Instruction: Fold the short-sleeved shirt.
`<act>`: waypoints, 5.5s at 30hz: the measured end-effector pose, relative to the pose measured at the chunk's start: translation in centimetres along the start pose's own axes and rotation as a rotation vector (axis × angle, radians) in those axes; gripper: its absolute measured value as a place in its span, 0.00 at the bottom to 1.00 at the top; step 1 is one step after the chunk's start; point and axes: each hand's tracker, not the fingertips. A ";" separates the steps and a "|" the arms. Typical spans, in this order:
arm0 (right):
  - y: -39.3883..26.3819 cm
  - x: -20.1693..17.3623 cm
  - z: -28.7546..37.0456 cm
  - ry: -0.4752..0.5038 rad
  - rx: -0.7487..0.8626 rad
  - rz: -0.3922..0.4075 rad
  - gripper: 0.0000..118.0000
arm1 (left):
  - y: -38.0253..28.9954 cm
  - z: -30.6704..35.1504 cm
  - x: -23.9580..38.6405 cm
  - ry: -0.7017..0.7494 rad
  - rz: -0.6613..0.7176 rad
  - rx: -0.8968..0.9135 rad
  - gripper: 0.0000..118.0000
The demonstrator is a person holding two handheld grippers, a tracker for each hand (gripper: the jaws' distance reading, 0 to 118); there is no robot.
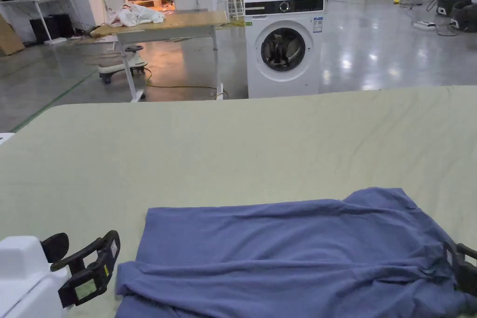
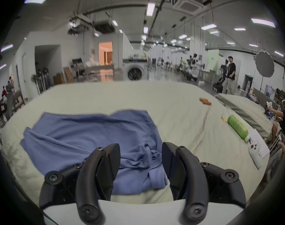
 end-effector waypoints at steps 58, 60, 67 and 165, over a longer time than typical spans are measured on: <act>-4.4 0.6 -0.1 0.075 -0.135 -0.189 0.64 | -9.2 -15.9 -0.2 -0.018 -0.079 -0.683 0.10; -4.7 1.4 -4.6 -0.008 -0.200 -0.171 0.64 | -9.2 -15.9 -0.1 -0.011 -0.082 -0.688 0.10; -7.4 2.7 -11.6 -0.055 -0.378 -0.179 0.08 | -9.0 -15.3 1.0 0.013 -0.104 -0.691 0.10; -0.9 -0.2 2.5 0.128 -0.162 -0.033 0.26 | -6.7 -22.2 -0.4 0.036 -0.110 -0.768 0.03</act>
